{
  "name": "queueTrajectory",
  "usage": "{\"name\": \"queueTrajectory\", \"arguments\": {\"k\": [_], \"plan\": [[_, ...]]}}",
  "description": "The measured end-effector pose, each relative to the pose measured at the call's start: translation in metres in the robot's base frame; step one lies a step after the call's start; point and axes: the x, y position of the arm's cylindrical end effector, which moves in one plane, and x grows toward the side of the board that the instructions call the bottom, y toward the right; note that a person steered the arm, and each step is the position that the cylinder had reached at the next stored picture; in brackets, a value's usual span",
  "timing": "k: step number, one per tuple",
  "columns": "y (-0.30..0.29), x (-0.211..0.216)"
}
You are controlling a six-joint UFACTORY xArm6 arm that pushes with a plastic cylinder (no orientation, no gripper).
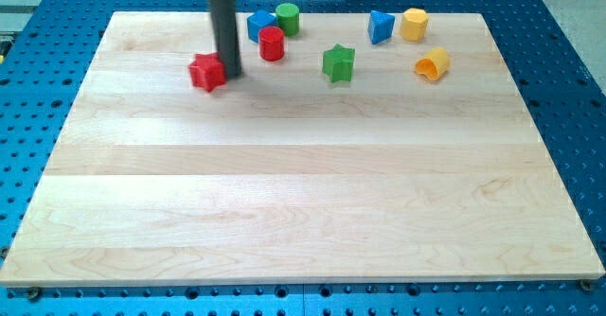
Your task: Move the red star to the top left of the board
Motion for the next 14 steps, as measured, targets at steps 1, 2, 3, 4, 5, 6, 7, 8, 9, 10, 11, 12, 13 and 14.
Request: {"name": "queueTrajectory", "arguments": {"k": [1, 2, 3, 4, 5, 6, 7, 8, 9, 10, 11, 12, 13, 14], "plan": [[-0.001, 0.009], [-0.002, 0.006], [-0.002, 0.006], [0.01, 0.017], [0.014, 0.056], [-0.035, 0.039], [-0.032, -0.013], [-0.038, -0.02], [-0.031, 0.004], [-0.076, -0.04], [-0.095, -0.039], [-0.073, -0.023], [-0.117, -0.025], [-0.075, -0.059]]}}
